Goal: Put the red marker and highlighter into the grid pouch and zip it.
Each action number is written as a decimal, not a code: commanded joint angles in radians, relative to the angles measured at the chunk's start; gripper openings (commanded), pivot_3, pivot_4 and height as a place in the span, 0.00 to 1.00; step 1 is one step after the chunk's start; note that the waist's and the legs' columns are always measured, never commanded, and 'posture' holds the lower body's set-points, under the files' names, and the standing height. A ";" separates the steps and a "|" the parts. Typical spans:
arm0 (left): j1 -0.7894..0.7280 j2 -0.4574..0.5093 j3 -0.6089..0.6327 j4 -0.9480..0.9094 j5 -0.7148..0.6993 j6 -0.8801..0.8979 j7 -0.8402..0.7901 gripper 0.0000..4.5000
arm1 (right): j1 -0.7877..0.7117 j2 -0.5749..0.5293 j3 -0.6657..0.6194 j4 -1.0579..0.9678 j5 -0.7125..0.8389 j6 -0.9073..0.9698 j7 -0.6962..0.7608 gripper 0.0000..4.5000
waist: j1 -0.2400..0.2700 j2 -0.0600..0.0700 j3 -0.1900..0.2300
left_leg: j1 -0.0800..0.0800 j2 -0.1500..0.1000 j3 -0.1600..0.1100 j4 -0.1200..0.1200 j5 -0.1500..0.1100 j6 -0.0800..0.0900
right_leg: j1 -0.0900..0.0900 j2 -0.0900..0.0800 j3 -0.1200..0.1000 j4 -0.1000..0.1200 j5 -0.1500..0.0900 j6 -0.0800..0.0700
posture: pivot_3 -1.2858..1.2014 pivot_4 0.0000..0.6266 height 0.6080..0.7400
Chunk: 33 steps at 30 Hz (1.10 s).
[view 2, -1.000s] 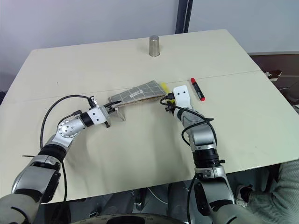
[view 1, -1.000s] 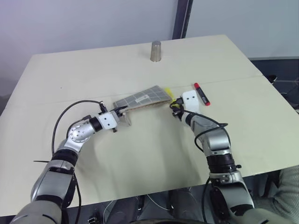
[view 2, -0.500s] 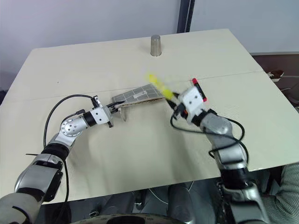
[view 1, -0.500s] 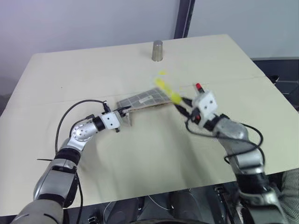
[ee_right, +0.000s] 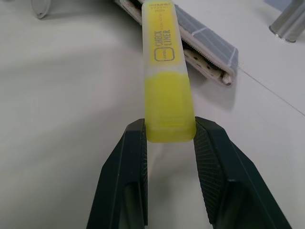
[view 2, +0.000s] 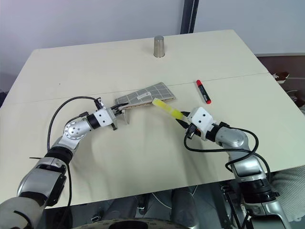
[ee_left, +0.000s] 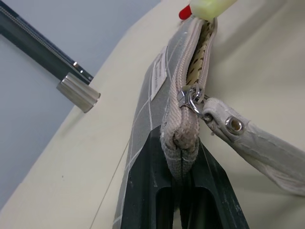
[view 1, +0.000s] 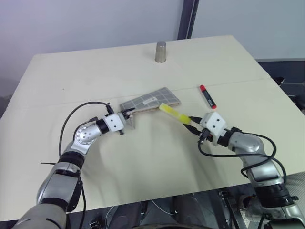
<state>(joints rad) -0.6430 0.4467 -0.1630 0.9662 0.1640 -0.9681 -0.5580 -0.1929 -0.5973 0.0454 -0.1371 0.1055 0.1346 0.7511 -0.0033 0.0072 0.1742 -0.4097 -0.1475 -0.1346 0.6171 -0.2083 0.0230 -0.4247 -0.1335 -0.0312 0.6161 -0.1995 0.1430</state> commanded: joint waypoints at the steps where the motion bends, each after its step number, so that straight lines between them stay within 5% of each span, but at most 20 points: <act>1: -0.020 0.001 0.009 -0.023 -0.014 -0.001 0.003 0.00 | -0.007 -0.025 -0.009 -0.009 -0.005 -0.039 0.018 0.18 | 0.007 0.000 0.000 | 0.000 0.000 0.000 0.000 0.000 0.000 | 0.000 0.000 0.000 0.000 0.000 0.000 | 0.52 0.24 1.00; 19: -0.026 -0.001 0.011 -0.039 -0.024 0.005 -0.010 0.00 | -0.026 -0.041 -0.026 0.012 -0.022 -0.027 -0.012 0.18 | 0.015 -0.001 0.000 | 0.000 0.000 0.000 0.000 0.000 0.000 | 0.000 0.000 0.000 0.000 0.000 0.000 | 0.52 0.24 1.00; 33: -0.024 0.020 -0.043 -0.118 -0.016 -0.051 -0.104 0.00 | -0.135 -0.033 0.089 0.039 -0.113 -0.040 0.009 0.18 | 0.014 -0.001 0.000 | 0.000 0.000 0.000 0.001 0.000 0.000 | 0.000 0.000 0.000 0.001 0.000 -0.001 | 0.52 0.24 1.00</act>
<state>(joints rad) -0.6527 0.4547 -0.1972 0.8817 0.1641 -0.9953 -0.6405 -0.3004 -0.6270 0.1149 -0.0724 0.0101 0.1218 0.7473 0.0108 0.0066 0.1745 -0.4099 -0.1472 -0.1344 0.6183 -0.2083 0.0230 -0.4252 -0.1330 -0.0310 0.6171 -0.1991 0.1423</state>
